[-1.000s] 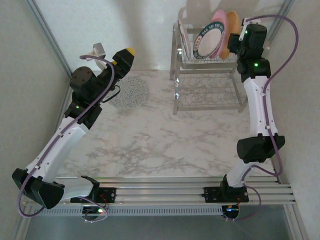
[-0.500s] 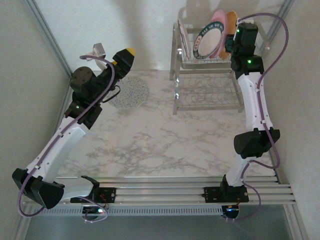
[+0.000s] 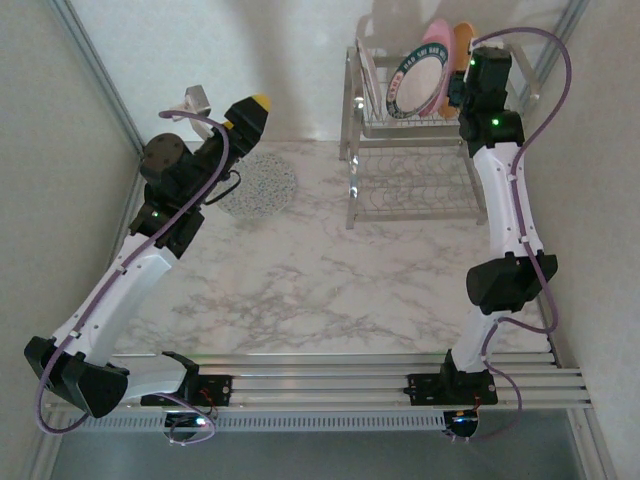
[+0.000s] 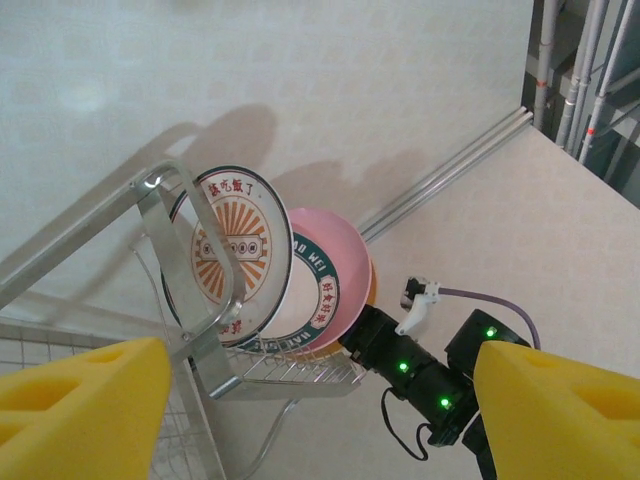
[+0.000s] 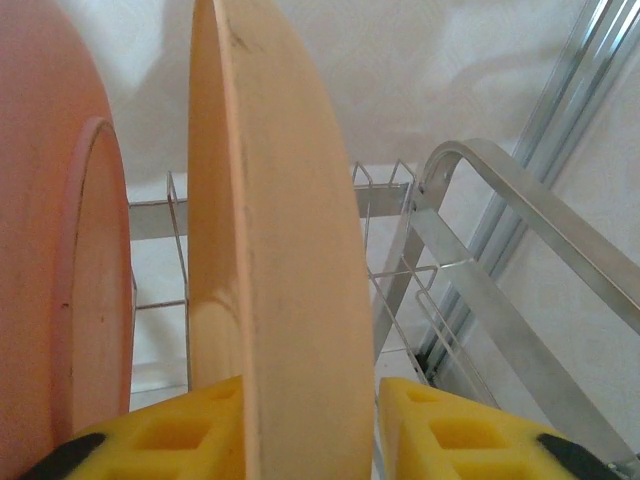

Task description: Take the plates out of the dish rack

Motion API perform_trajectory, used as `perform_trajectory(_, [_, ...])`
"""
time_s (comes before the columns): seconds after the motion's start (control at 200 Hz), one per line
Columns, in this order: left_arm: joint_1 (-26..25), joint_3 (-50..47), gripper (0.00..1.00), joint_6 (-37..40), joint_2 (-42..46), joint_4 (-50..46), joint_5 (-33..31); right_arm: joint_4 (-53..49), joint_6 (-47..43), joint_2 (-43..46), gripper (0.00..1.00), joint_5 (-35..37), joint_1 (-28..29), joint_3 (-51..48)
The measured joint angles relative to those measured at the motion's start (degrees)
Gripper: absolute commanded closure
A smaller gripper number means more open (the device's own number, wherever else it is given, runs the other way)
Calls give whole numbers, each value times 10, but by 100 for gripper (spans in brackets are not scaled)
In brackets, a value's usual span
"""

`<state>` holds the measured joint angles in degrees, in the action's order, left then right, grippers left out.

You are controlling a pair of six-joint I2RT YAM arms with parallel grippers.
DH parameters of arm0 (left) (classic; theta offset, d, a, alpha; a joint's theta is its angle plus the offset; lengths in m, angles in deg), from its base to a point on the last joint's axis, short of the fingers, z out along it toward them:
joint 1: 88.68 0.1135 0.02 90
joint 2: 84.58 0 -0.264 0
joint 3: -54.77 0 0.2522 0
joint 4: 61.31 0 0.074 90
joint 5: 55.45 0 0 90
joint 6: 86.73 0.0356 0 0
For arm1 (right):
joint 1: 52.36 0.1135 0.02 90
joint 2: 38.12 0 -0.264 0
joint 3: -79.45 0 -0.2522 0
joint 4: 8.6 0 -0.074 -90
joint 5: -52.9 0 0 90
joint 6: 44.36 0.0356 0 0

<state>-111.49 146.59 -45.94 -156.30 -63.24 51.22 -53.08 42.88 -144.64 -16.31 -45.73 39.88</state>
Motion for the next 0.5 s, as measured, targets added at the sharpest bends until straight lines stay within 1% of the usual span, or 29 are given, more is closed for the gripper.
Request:
perform_trajectory(0.23, [0,0,20,0,0,0,0,1,8,-1,80,-7,0,5])
perform_trajectory(0.501, [0,0,20,0,-3,2,0,-2,10,-3,94,5,0,20])
